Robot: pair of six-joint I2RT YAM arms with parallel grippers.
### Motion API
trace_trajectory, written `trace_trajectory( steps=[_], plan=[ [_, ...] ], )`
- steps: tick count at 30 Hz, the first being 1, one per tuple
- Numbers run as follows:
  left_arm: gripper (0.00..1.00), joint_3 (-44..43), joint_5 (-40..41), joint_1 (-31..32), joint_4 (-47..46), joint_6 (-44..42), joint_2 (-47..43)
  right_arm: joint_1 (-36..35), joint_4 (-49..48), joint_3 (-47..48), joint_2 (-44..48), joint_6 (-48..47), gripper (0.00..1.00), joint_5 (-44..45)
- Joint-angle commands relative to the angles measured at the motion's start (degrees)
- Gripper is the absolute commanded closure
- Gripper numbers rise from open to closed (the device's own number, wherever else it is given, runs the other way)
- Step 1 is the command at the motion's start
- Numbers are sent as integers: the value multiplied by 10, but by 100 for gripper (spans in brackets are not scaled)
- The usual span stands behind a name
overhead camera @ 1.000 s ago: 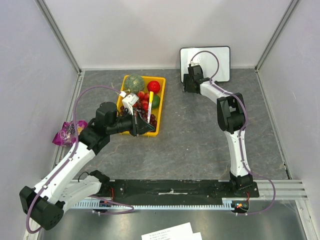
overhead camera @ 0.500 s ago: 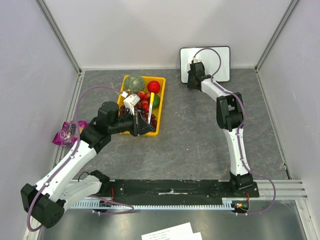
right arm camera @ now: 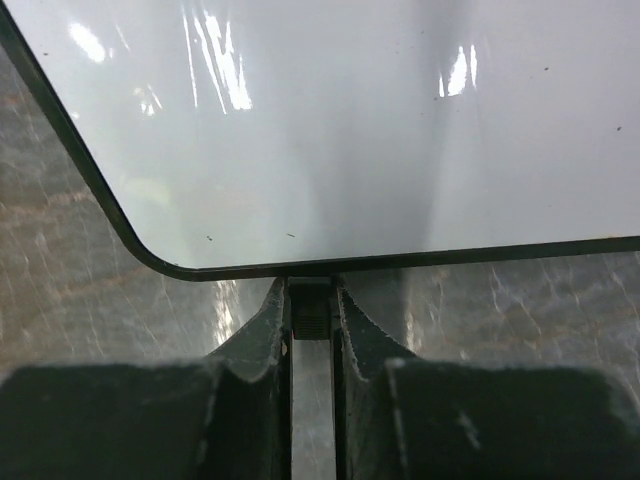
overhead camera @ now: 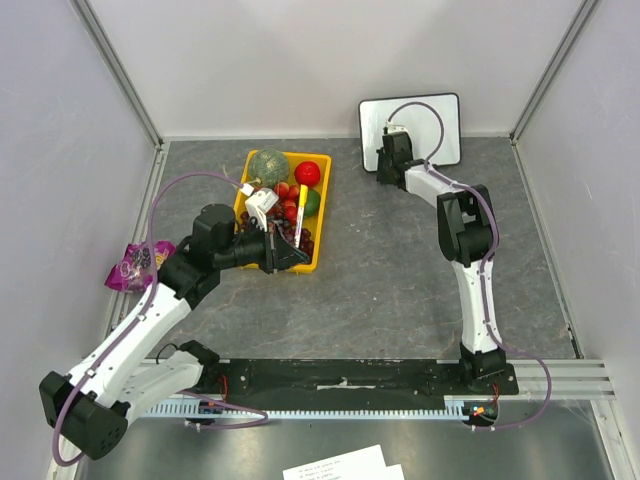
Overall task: Write a sentence on the whiteboard
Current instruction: Move the whiteboard to the center of the board.
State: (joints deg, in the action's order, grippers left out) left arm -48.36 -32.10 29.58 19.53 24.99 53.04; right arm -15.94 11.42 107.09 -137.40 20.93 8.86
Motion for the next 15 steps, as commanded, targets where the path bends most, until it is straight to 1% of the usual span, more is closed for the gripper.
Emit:
trace_trajectory(
  steps=[1,8,15],
  plan=[
    [98,6,-16,-3,-9,-6,-20,1,37,-103,48,27,100,-7],
    [98,34,-39,-2,-39,19,-43,-1,-12,-268,150,60,100,-30],
    [98,56,-42,-2,-47,33,-67,-17,-39,-416,247,73,100,-34]
  ],
)
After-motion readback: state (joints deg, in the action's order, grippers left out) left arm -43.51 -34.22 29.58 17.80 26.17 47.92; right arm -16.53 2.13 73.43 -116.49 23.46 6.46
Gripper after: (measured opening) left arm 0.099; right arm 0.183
